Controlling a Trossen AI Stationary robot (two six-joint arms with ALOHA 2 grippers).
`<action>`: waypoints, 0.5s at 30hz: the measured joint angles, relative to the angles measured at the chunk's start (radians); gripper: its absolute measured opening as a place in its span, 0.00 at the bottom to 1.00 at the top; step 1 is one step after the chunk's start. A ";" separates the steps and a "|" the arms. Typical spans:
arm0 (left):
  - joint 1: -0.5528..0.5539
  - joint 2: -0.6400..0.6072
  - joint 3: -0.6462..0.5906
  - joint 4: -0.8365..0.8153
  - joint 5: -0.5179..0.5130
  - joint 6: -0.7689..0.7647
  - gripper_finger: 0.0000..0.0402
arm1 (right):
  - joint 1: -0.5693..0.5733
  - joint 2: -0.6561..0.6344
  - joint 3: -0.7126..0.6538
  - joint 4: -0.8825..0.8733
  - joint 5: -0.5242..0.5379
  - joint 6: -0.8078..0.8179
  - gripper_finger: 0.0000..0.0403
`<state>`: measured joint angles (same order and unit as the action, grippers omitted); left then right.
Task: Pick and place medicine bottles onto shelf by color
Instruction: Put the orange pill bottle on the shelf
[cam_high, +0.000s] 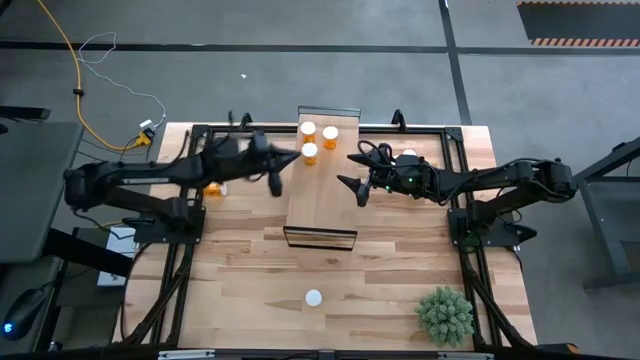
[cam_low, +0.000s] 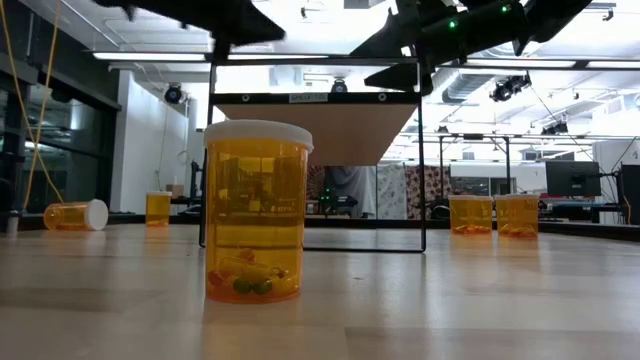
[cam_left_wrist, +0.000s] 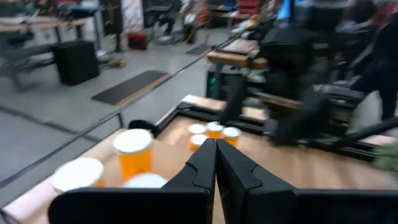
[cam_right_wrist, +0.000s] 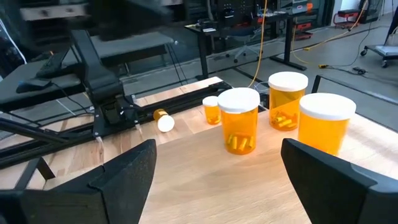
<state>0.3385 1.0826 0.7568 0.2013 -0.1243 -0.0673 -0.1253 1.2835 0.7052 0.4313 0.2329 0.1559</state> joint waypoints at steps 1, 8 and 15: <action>-0.014 -0.034 -0.037 0.019 0.001 -0.001 0.00 | 0.000 0.000 0.000 0.000 0.000 -0.006 0.84; -0.088 -0.246 -0.346 0.270 0.000 -0.008 0.00 | 0.000 0.000 0.000 -0.002 0.000 0.001 0.84; -0.096 -0.341 -0.448 0.366 -0.001 -0.008 0.00 | 0.001 -0.002 0.031 -0.072 0.007 0.068 0.84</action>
<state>0.2424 0.7421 0.3088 0.5678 -0.1249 -0.0750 -0.1248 1.2816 0.7362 0.3589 0.2400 0.2237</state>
